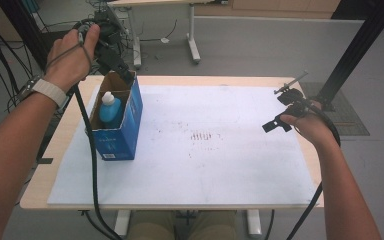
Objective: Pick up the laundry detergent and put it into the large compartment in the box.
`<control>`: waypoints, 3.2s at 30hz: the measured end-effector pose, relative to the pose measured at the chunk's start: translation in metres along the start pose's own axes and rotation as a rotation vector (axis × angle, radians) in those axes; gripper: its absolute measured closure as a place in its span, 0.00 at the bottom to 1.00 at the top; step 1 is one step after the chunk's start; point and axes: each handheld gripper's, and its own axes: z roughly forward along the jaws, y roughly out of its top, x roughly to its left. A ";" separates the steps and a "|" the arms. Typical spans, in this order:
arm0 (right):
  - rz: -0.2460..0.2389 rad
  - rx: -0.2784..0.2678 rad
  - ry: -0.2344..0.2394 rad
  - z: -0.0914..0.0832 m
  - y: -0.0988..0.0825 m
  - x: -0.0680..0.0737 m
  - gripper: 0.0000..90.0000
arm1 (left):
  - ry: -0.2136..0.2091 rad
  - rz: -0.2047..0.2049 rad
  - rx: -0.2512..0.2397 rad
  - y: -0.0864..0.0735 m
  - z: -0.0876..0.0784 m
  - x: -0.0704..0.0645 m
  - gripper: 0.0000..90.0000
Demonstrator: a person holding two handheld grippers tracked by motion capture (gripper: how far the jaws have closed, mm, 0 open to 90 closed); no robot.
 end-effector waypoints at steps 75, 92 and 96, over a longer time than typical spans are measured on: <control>0.042 -0.020 0.002 -0.005 -0.016 0.002 0.13 | -0.191 0.677 0.133 0.121 0.083 -0.088 0.08; 0.049 -0.019 0.000 -0.005 -0.018 0.001 0.13 | -0.190 0.689 0.128 0.120 0.093 -0.090 0.08; 0.049 -0.018 0.000 -0.005 -0.018 0.001 0.13 | -0.188 0.685 0.131 0.120 0.095 -0.090 0.08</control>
